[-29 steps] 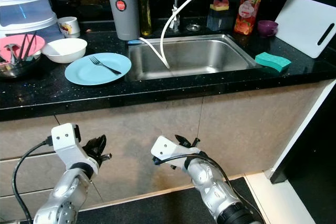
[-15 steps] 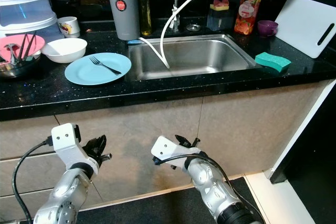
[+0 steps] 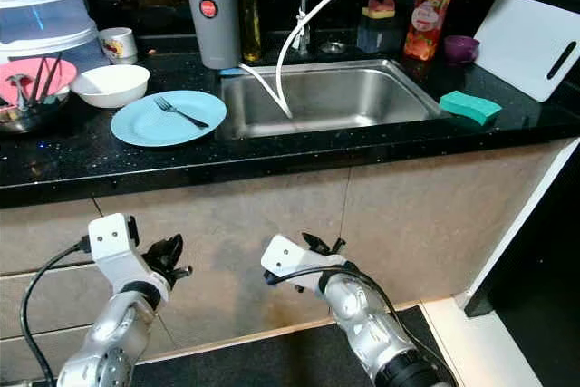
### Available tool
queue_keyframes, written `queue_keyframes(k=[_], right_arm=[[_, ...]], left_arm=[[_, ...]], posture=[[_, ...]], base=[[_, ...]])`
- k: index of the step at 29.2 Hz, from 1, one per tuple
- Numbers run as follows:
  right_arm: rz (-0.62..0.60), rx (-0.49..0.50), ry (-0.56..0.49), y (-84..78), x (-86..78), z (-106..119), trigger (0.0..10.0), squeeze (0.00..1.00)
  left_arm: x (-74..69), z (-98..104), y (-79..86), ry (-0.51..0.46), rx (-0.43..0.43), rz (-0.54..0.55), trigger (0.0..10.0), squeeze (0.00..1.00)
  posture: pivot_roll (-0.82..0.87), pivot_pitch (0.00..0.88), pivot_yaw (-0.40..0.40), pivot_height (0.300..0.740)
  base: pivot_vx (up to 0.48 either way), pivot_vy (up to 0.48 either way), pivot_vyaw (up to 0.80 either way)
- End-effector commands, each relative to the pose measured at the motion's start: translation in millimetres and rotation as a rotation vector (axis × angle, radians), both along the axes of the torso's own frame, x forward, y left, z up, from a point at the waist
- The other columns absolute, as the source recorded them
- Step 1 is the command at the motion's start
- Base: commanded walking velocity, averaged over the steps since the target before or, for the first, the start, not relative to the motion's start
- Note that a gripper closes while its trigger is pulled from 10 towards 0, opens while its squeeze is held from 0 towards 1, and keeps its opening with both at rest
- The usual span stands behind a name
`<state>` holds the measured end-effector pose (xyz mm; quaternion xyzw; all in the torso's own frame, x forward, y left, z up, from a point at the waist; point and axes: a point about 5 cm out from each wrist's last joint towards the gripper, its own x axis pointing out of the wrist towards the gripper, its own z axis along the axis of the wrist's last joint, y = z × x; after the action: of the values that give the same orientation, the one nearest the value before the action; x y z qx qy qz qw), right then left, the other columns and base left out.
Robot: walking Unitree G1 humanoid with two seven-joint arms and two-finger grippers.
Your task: Kitchen organization
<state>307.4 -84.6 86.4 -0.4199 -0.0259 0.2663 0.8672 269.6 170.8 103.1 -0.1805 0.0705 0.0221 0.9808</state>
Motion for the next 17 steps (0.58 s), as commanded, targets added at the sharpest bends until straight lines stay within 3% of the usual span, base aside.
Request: queue_keyframes(k=[1,17], right_arm=[[-0.008,-0.001,0.012,-3.9,0.4,-2.5,10.0,0.00],[-0.007,-0.001,0.012,-5.1,1.3,-1.6,10.0,0.00]], left_arm=[[1.0,-3.9,-1.5,0.021,-0.013,-0.002,10.0,0.00],[1.4,-3.0,-2.2,0.018,-0.023,0.000,10.0,0.00]], posture=[[-0.15,0.000,0.004,0.740],[-0.15,0.002,0.002,0.740]], base=[[0.000,0.000,0.00],[0.000,0.000,0.00]])
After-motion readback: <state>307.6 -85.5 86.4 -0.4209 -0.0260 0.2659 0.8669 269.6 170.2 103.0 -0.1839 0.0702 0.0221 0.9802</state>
